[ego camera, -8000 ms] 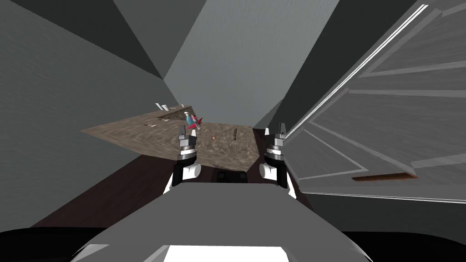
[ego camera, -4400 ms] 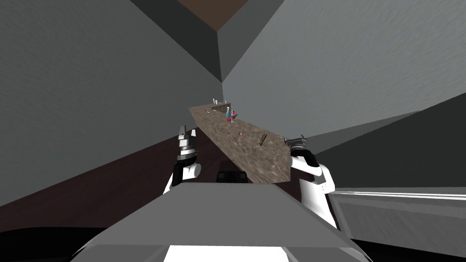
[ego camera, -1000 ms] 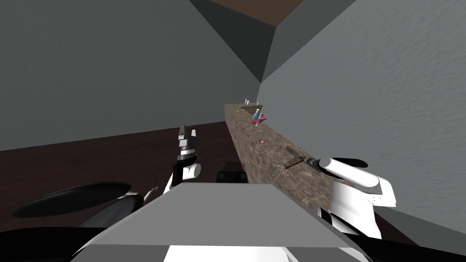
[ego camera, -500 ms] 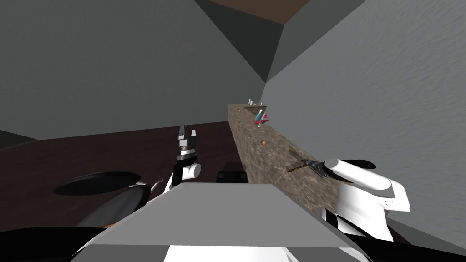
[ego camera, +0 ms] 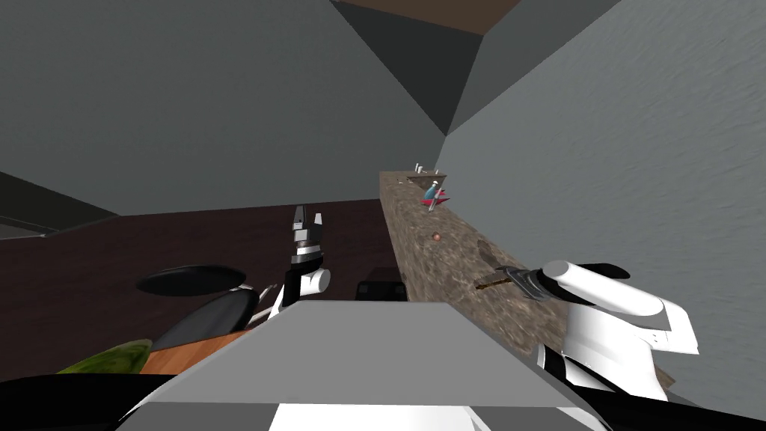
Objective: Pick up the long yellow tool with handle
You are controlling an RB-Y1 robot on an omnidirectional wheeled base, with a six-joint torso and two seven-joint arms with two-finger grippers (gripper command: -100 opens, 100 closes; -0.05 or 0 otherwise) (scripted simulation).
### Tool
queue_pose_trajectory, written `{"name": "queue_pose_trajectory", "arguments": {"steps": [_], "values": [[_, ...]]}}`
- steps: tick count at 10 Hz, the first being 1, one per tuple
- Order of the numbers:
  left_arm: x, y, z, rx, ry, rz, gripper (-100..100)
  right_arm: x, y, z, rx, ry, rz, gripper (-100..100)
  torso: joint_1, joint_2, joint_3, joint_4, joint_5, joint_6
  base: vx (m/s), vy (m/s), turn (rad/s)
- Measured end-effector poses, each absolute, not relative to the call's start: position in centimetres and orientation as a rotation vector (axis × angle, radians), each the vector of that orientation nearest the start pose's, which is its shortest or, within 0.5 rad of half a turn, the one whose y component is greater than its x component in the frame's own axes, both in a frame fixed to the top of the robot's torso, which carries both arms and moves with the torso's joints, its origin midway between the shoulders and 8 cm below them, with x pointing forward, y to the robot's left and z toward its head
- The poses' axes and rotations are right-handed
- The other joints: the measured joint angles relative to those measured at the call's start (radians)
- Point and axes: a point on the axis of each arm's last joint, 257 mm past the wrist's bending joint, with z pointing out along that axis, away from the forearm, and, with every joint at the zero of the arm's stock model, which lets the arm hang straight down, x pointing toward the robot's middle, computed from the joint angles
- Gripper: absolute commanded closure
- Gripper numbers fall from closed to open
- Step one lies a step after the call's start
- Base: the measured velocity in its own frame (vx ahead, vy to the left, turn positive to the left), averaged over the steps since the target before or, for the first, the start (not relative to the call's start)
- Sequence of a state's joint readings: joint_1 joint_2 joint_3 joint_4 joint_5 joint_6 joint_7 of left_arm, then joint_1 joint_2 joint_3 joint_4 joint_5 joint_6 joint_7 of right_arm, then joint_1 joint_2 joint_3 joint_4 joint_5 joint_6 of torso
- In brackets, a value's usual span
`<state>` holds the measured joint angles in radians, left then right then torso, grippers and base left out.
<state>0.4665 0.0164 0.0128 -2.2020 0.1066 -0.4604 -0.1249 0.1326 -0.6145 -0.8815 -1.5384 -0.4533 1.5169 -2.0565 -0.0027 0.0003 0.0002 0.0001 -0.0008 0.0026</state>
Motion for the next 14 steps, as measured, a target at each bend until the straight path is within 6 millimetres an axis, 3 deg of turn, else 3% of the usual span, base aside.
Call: {"name": "queue_pose_trajectory", "arguments": {"steps": [9, 10, 11, 14], "values": [[36.5, 29.6, -0.7, -0.734, 0.654, -1.232, 0, 17.0, -63.9, -31.3, -2.338, 2.111, -0.246, -100, 0.0, 0.0, 0.0, 0.0, 0.0, 0.0, -0.022, -0.035, 0.093], [36.5, 29.6, -0.7, -0.734, 0.654, -1.232, 0, 16.9, -63.8, -31.3, -2.334, 2.114, -0.239, 0, 0.001, -0.001, 0.0, 0.0, 0.0, 0.001, 0.0, 0.0, 0.0], [36.5, 29.6, -0.7, -0.734, 0.654, -1.232, 0, 16.9, -63.8, -31.3, -2.334, 2.114, -0.239, -100, 0.002, -0.001, -0.001, 0.0, 0.0, 0.0, 0.025, 0.0, -0.045], [36.5, 29.6, -0.7, -0.734, 0.654, -1.231, 0, 16.9, -63.9, -33.3, -2.345, 2.1, -0.238, -100, 0.002, -0.004, -0.003, -0.001, 0.0, 0.0, 0.036, -0.002, -0.03]]}}
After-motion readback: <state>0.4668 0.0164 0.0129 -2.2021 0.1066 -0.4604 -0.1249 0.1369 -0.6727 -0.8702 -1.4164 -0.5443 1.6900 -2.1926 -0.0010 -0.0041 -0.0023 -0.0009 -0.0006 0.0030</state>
